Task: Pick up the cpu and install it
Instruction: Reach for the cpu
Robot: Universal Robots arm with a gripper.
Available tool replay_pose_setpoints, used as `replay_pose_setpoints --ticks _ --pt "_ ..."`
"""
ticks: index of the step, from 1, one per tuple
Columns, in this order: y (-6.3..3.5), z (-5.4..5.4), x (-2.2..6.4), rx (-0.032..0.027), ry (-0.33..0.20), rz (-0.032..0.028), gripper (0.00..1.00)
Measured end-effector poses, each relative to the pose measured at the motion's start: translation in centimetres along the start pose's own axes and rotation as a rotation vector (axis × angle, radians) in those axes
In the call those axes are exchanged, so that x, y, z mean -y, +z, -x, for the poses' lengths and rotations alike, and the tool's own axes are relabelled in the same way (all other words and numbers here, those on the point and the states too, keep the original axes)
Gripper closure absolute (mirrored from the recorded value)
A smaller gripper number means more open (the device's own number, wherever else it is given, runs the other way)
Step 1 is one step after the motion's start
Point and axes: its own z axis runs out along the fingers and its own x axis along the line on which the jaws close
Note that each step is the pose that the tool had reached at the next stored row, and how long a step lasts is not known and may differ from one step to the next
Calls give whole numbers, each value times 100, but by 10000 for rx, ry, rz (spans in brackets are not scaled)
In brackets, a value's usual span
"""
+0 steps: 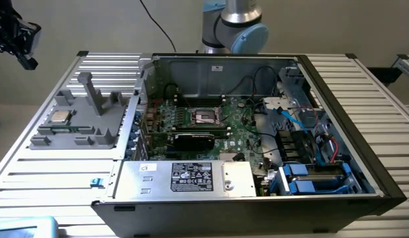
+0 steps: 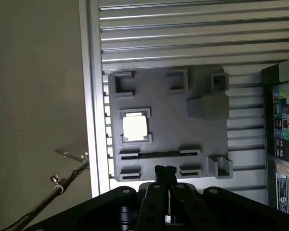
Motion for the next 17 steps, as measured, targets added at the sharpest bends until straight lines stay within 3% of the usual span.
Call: replay_pose_setpoints --ticks 5,10,17 --pt "28 -148 -90 3 0 2 89" --pt "62 -196 -210 -5 1 0 89" --pt "84 -278 -230 -39 -69 15 89"
